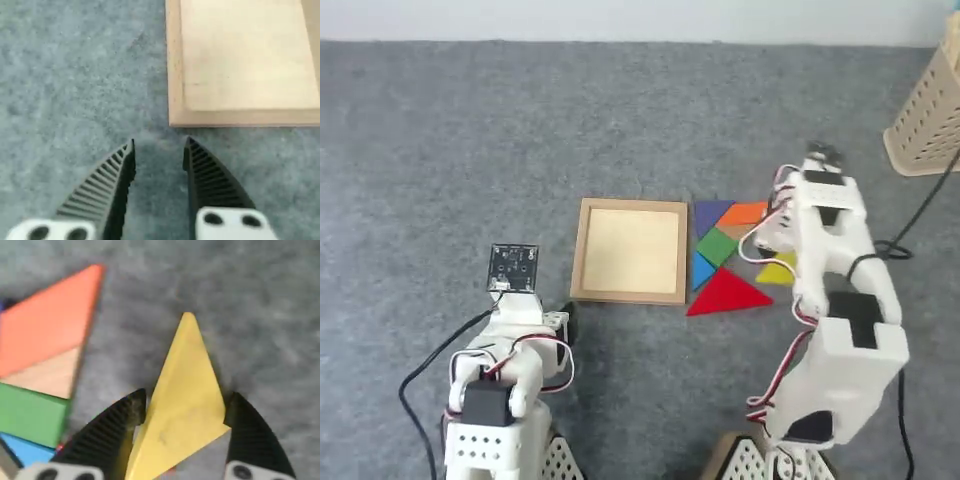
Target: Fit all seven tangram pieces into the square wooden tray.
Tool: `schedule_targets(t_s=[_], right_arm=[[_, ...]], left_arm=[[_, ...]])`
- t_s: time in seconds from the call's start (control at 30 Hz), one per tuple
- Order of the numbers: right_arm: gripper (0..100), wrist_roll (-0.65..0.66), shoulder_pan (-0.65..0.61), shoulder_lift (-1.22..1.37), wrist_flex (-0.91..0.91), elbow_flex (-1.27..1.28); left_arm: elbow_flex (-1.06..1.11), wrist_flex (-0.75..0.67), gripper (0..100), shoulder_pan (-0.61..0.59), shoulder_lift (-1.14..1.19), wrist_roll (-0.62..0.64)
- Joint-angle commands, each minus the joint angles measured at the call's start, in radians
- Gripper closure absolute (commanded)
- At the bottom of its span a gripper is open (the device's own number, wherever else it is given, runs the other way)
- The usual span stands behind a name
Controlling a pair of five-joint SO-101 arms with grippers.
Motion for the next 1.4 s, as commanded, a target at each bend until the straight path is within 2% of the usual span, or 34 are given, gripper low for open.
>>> schedule_targets(t_s=[0.0,0.13,0.43,0.53,0.7,0.77,0.97,1.07,1.23,1.37], right_arm=[[74.6,0.078,0.111,-0.059,0.033,-0.028],[74.6,0.083,0.173,-0.136,0.044,-0.028],[74.6,0.074,0.099,-0.246,0.128,-0.025],[74.2,0.025,0.102,-0.249,0.16,-0.017],[64.2,0.011,0.084,-0.271,0.143,0.043],[64.1,0.006,0.077,-0.28,0.119,0.066],[64.3,-0.092,0.133,-0.289,0.004,0.155],[64.3,-0.15,0.16,-0.309,0.008,0.18],[64.3,-0.292,0.094,-0.409,0.128,0.181],[64.4,-0.304,0.033,-0.438,0.136,0.19]], left_arm=[[-0.002,-0.006,85,-0.005,-0.02,0.008],[-0.002,-0.006,85,-0.005,-0.02,0.008],[-0.002,-0.006,85,-0.005,-0.02,0.008],[-0.002,-0.006,85,-0.005,-0.02,0.008],[-0.002,-0.006,85,-0.005,-0.02,0.008],[-0.002,-0.006,85,-0.005,-0.02,0.008],[-0.002,-0.006,85,-0.005,-0.02,0.008],[-0.002,-0.006,85,-0.005,-0.02,0.008],[-0.002,-0.006,85,-0.005,-0.02,0.008],[-0.002,-0.006,85,-0.005,-0.02,0.008]])
